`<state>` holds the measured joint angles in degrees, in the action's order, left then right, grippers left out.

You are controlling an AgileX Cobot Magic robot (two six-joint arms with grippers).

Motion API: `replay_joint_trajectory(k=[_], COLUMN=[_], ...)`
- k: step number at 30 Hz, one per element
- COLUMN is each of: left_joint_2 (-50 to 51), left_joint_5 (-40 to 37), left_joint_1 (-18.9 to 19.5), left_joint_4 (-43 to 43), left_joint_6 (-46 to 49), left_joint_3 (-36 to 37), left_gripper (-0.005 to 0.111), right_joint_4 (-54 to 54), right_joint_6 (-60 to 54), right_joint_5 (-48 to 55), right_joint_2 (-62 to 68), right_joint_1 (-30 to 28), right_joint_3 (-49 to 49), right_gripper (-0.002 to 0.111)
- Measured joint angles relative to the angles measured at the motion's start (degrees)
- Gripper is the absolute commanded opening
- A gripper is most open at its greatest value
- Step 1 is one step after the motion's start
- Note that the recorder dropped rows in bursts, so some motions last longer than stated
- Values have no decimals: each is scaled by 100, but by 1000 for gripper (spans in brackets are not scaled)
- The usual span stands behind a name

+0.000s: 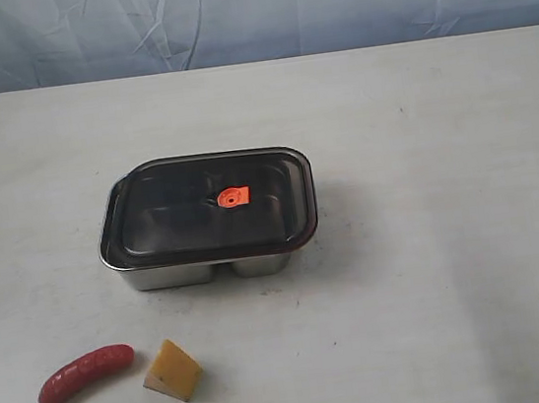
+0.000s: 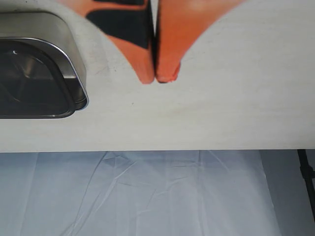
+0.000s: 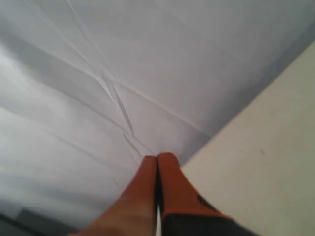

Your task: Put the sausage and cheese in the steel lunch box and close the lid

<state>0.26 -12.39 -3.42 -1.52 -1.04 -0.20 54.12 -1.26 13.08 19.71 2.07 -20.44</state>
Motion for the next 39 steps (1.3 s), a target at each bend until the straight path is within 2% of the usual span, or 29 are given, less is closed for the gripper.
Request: replay_joint_trajectory(k=[3,5,6,8,10,12,14,17,27,39], left_joint_2=[0,0,0,0,0,0,0,0,0,0], left_joint_5=[0,0,0,0,0,0,0,0,0,0], left_joint_1=[0,0,0,0,0,0,0,0,0,0], left_joint_4=[0,0,0,0,0,0,0,0,0,0], left_joint_6=[0,0,0,0,0,0,0,0,0,0], left_joint_3=[0,0,0,0,0,0,0,0,0,0], left_gripper=[0,0,0,0,0,0,0,0,0,0], right_joint_4=[546,1295,1742,2233,2690,2887,2945,2971,3271,3526], right_joint_6=[-1604,-2901,-3567,-4340,-5014,-5418,-5642,-5925,-6480,-6834], right_joint_5=[1012,2011,2633,3427,4187,4712,4961,5154,5555,5491], right_joint_2=[1730,3054,3966,4948,6091,7086,7740,8630,10113,10396], right_joint_1=[164,217,230,253,252,252,252,252,329,1009], right_joint_3=[-956,-1724,-2145,-2614,-3126,-3538,-3711,-3805,-3828,-3838], right_gripper=[0,2,4,14,35,47,51,51,51,51])
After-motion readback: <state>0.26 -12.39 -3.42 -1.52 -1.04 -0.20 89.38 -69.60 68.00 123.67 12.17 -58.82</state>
